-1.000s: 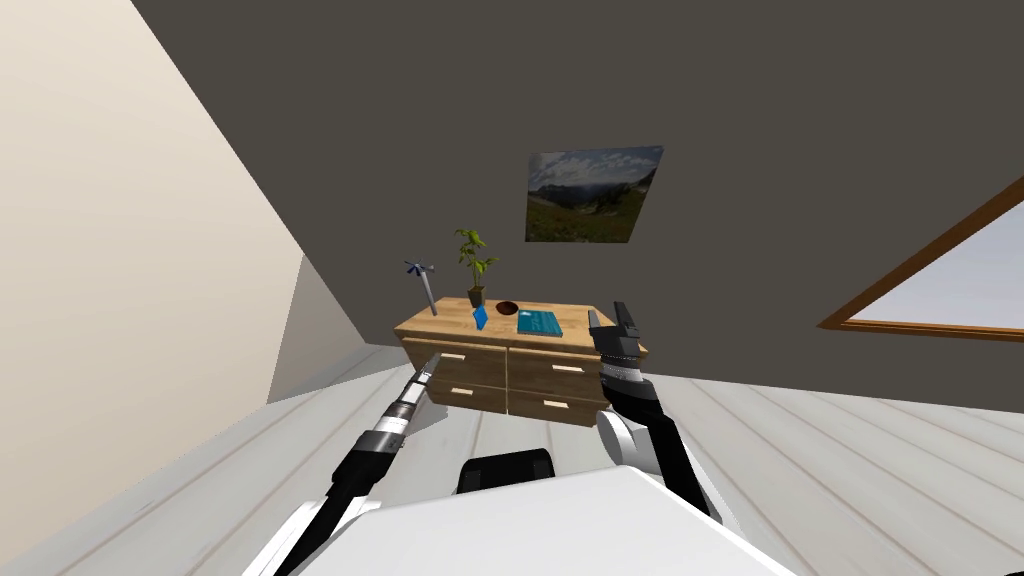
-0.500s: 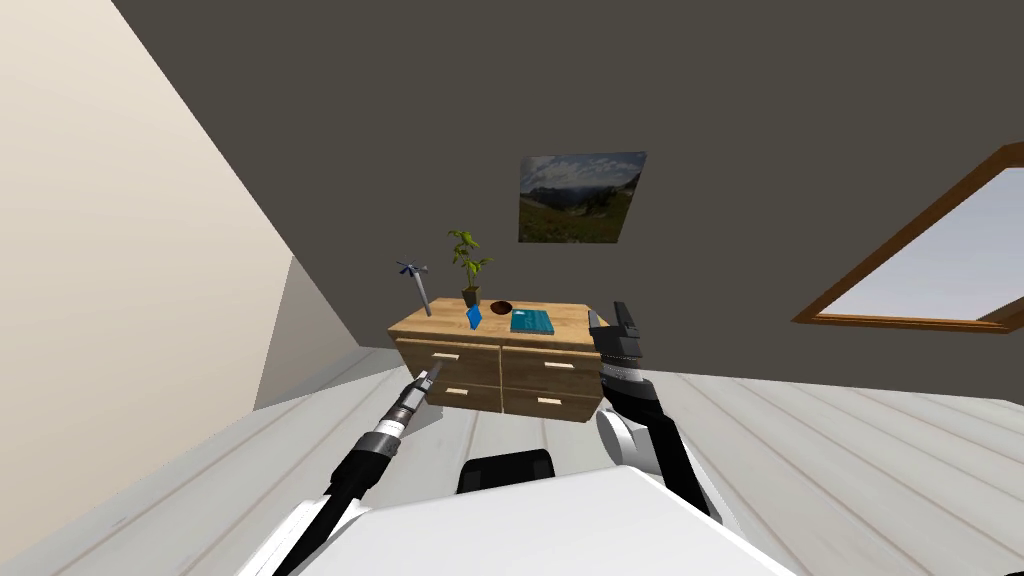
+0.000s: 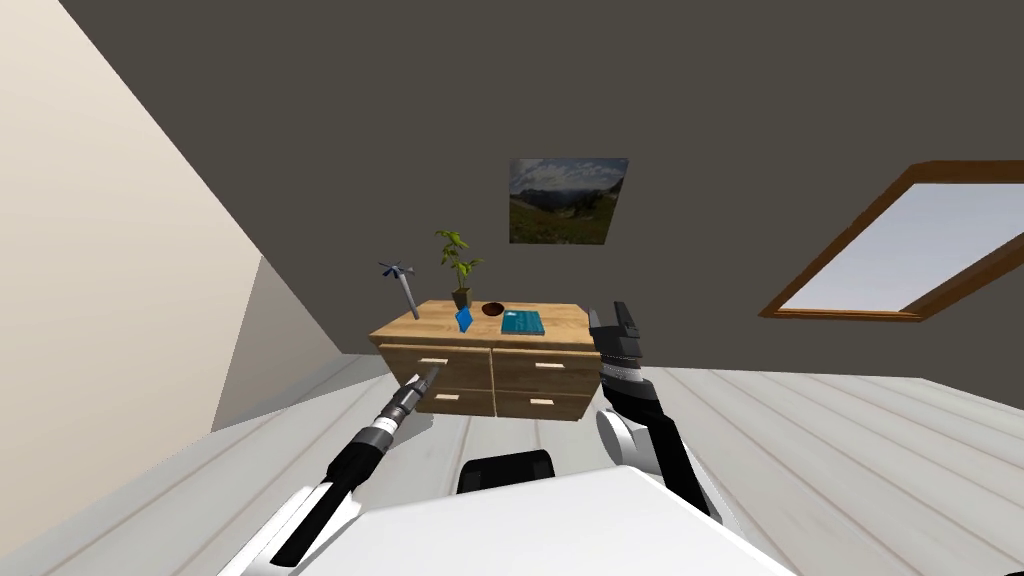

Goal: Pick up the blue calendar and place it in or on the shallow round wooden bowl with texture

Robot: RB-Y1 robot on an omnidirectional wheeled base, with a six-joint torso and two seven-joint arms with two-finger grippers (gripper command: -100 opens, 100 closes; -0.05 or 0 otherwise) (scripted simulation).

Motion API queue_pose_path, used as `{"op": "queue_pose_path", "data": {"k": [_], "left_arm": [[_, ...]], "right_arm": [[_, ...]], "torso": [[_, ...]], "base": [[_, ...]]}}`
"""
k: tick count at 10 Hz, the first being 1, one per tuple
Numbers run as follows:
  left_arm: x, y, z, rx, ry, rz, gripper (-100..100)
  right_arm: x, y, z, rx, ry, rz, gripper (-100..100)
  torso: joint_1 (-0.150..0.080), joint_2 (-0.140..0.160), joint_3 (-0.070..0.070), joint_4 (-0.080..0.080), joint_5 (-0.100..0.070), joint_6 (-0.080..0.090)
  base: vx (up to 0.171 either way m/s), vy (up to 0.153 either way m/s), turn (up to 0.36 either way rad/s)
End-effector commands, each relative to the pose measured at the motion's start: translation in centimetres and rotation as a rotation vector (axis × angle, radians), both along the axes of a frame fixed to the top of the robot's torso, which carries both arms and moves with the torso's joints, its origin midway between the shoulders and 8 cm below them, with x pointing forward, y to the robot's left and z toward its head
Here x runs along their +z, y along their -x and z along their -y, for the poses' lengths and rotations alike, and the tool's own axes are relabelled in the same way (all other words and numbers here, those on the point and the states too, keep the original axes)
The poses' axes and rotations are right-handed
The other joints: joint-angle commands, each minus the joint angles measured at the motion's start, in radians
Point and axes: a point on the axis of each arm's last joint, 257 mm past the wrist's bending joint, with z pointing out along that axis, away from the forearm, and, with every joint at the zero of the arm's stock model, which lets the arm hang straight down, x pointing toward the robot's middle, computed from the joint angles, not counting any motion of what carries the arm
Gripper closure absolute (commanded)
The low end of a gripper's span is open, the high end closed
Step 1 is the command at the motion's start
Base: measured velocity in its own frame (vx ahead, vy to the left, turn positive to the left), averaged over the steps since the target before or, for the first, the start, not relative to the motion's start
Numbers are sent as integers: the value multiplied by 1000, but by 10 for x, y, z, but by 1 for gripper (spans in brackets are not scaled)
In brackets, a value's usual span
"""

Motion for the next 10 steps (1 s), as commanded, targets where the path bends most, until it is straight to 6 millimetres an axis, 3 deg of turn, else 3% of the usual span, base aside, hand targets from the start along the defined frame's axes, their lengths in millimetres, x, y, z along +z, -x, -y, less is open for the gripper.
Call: {"op": "queue_pose_path", "data": {"k": [1,8,10], "left_arm": [[-8,-7,-19,8,-75,-25,-100],[4,-45,-68,29,-236,-30,-100],[17,-60,-81,38,-269,-14,-100]], "right_arm": [[0,0,0,0,0,0,0],[0,0,0,0,0,0,0],[0,0,0,0,0,0,0]], "torso": [[0,0,0,0,0,0],[3,-5,-3,-1,1,0],[3,-9,-5,-2,0,0]], "base": [[87,-97,-117],[104,-47,-94],[212,-44,-147]]}}
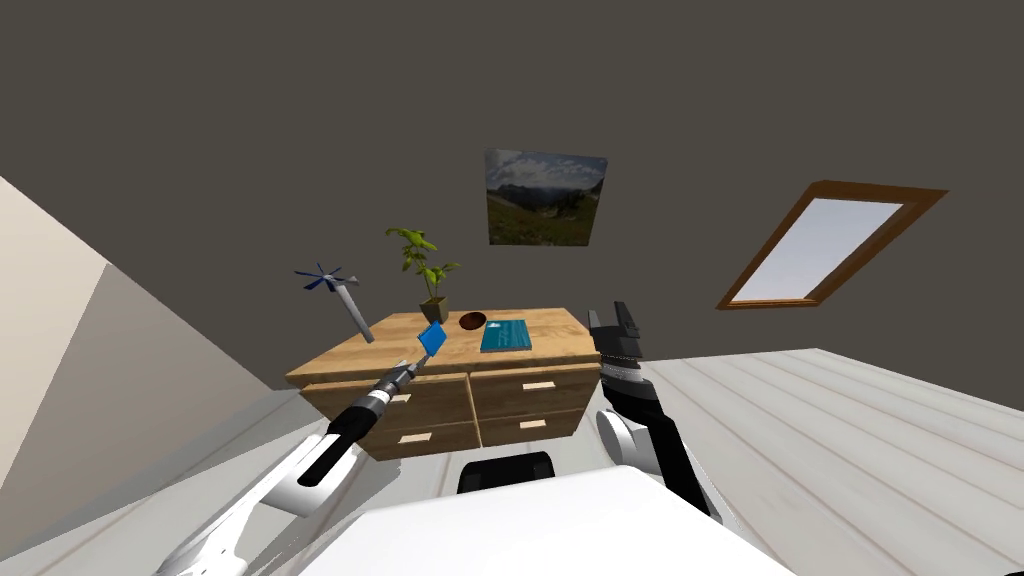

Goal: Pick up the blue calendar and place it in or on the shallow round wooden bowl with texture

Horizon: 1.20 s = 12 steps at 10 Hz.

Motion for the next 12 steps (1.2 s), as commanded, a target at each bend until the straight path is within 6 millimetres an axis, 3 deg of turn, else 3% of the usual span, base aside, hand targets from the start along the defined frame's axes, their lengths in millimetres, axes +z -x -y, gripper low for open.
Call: {"op": "queue_pose_path", "data": {"k": [1,2,3,4,5,9,11,12], "left_arm": [[12,-10,-7,7,-17,15,-100],[7,-7,-5,5,-10,9,-100],[7,-7,-5,6,-11,10,0],[7,-7,-5,5,-11,10,-100],[7,-7,-5,5,-11,10,100],[7,-7,-6,6,-11,9,100],[16,-13,-13,10,-40,14,-100],[24,-18,-19,14,-62,18,-100]], "right_arm": [[0,0,0,0,0,0,0],[0,0,0,0,0,0,0],[0,0,0,0,0,0,0],[0,0,0,0,0,0,0],[0,0,0,0,0,0,0],[0,0,0,0,0,0,0],[0,0,0,0,0,0,0],[0,0,0,0,0,0,0]], "torso": [[0,0,0,0,0,0],[2,1,0,0,0,0],[3,7,3,1,1,-1],[2,11,6,2,1,-1],[2,13,8,3,1,-1],[2,13,7,3,1,1],[2,13,7,3,1,1],[1,16,9,3,1,1]], "base": [[193,-4,-103],[84,9,-23],[17,0,3],[8,0,-1],[0,0,0],[0,1,4],[-34,-13,6],[-155,-39,16]]}}
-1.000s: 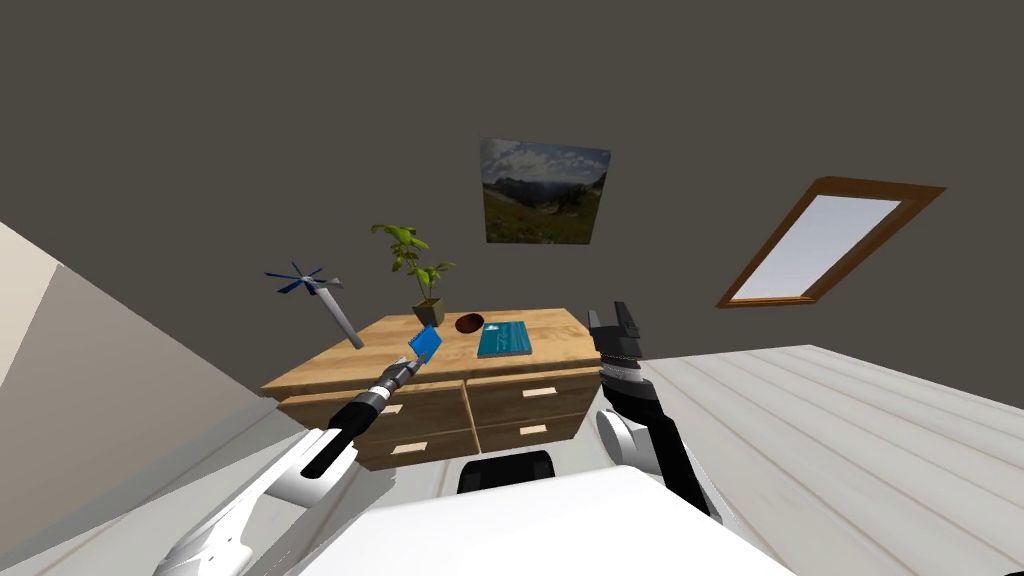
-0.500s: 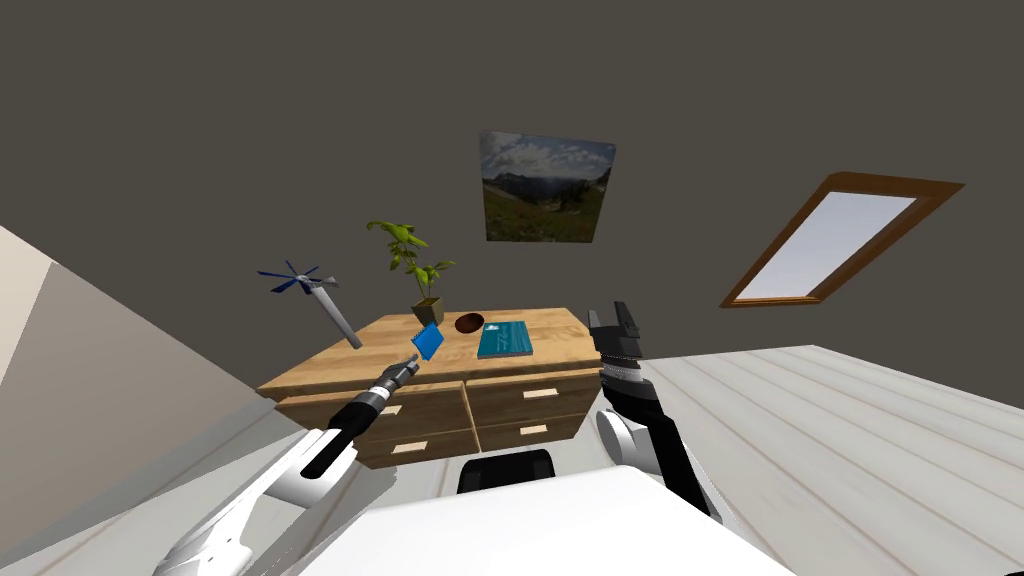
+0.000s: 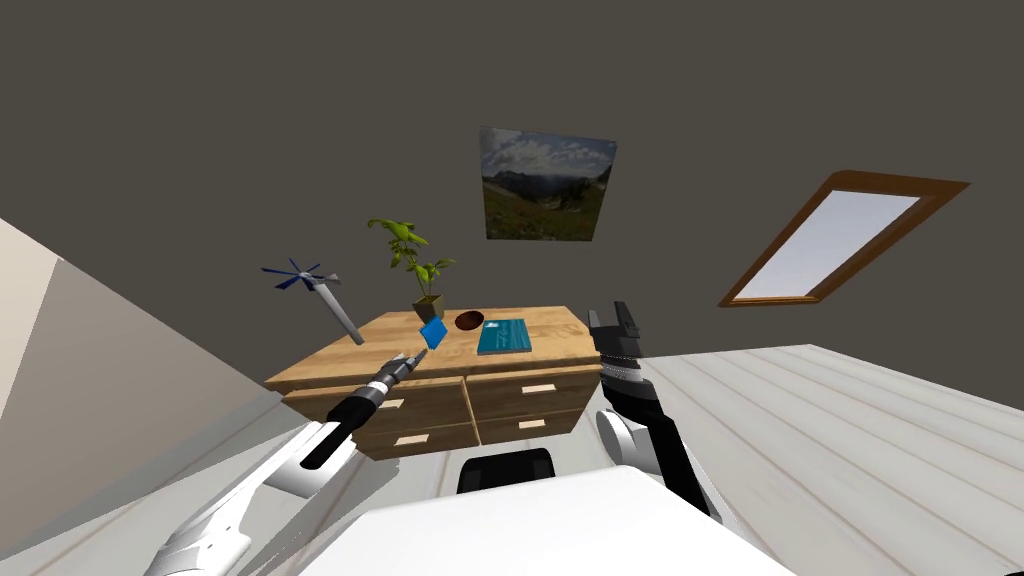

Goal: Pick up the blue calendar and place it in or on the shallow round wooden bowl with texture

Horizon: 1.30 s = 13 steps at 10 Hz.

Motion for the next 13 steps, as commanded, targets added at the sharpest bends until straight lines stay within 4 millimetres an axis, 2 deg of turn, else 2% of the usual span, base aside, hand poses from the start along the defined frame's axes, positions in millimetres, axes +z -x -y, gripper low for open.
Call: {"op": "queue_pose_path", "data": {"k": [1,5,8,9,13], "left_arm": [[12,-8,-10,8,-39,6,-100],[49,-24,-29,18,-127,29,-100],[69,-29,-41,35,-161,41,-100],[60,-25,-48,58,-125,21,-100],[24,-8,-51,93,-24,-38,-100]], "right_arm": [[0,0,0,0,0,0,0],[0,0,0,0,0,0,0],[0,0,0,0,0,0,0],[0,0,0,0,0,0,0],[0,0,0,0,0,0,0]], "torso": [[0,0,0,0,0,0],[-1,2,1,1,0,0],[1,-2,-1,0,0,0],[2,-4,-2,-1,0,0],[3,-16,-9,-3,1,0]], "base": [[-178,-58,8],[-149,-56,-4],[-77,-18,-28],[24,14,-152],[91,23,-136]]}}
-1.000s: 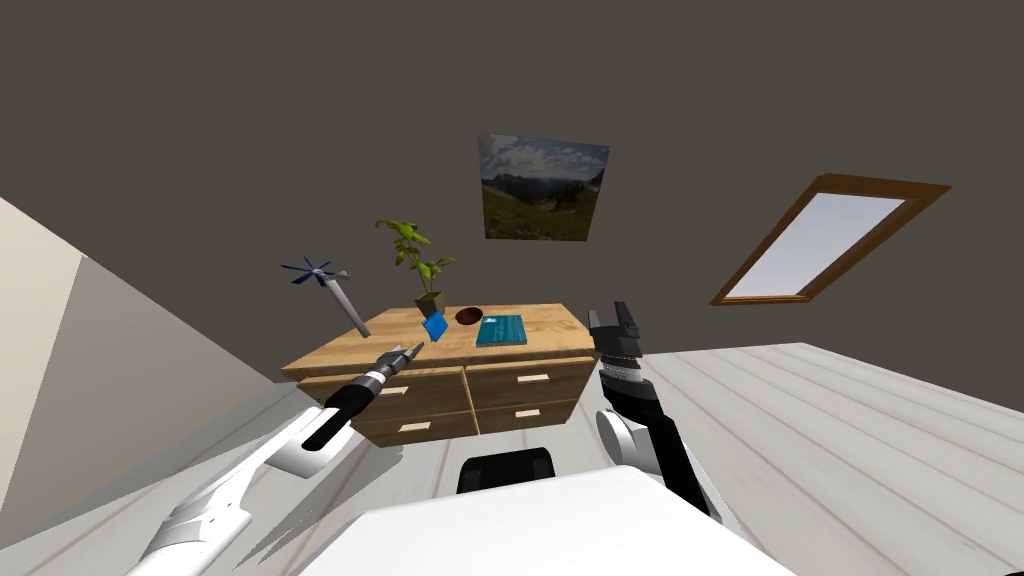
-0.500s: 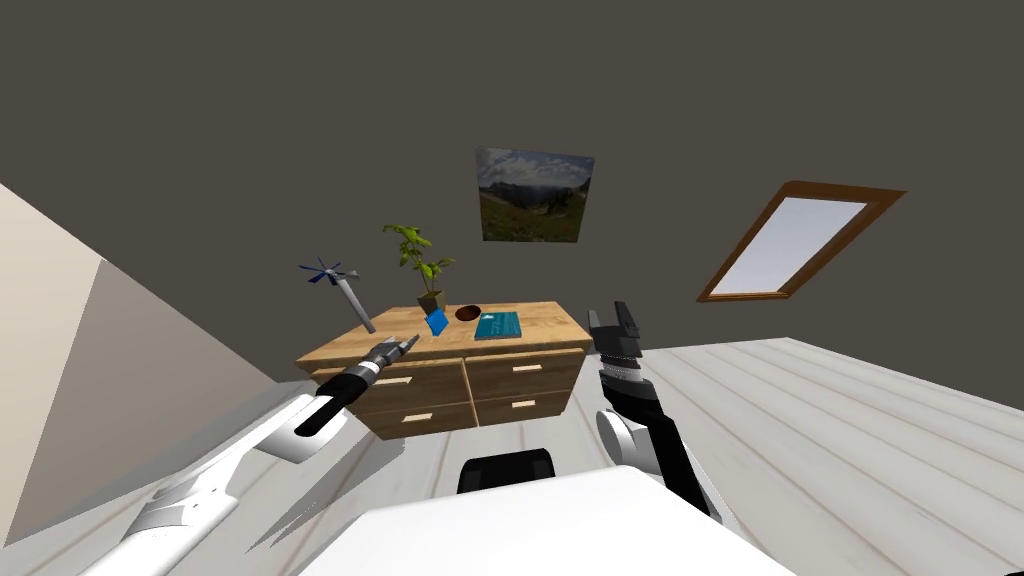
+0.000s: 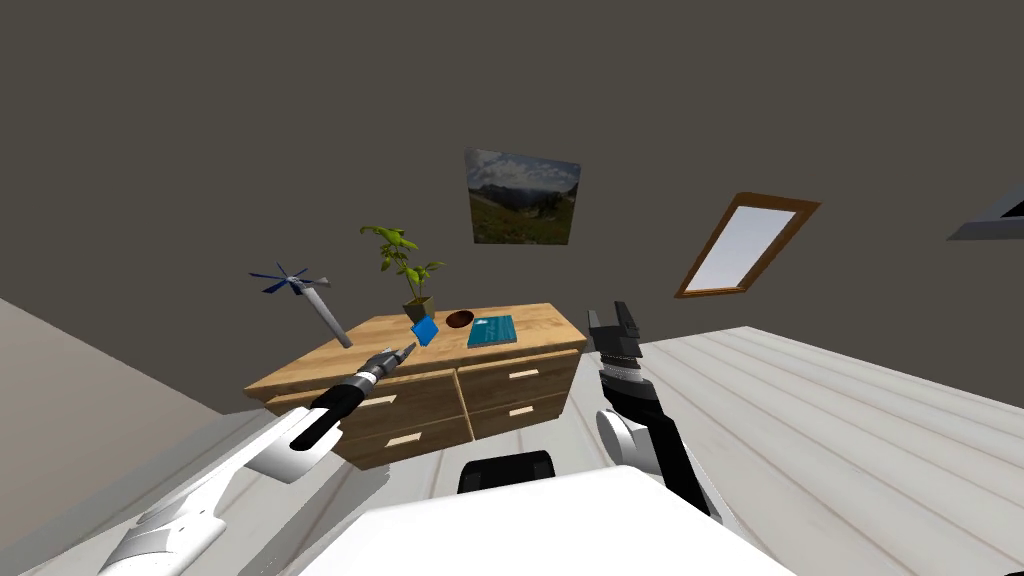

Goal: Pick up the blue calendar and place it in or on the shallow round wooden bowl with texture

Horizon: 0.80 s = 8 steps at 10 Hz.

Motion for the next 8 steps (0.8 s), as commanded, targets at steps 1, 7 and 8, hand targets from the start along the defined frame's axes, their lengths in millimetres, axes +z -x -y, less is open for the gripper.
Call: {"op": "queue_pose_path", "data": {"k": [1,7,8], "left_arm": [[-13,8,0,13,41,-19,-100],[-24,14,-13,47,81,-32,-100],[-24,13,-25,64,79,-31,-100]], "right_arm": [[0,0,0,0,0,0,0],[0,0,0,0,0,0,0],[0,0,0,0,0,0,0]], "torso": [[0,0,0,0,0,0],[-2,3,2,1,0,0],[-3,6,4,1,-1,0]], "base": [[91,42,-123],[87,55,-85],[-58,-20,-173]]}}
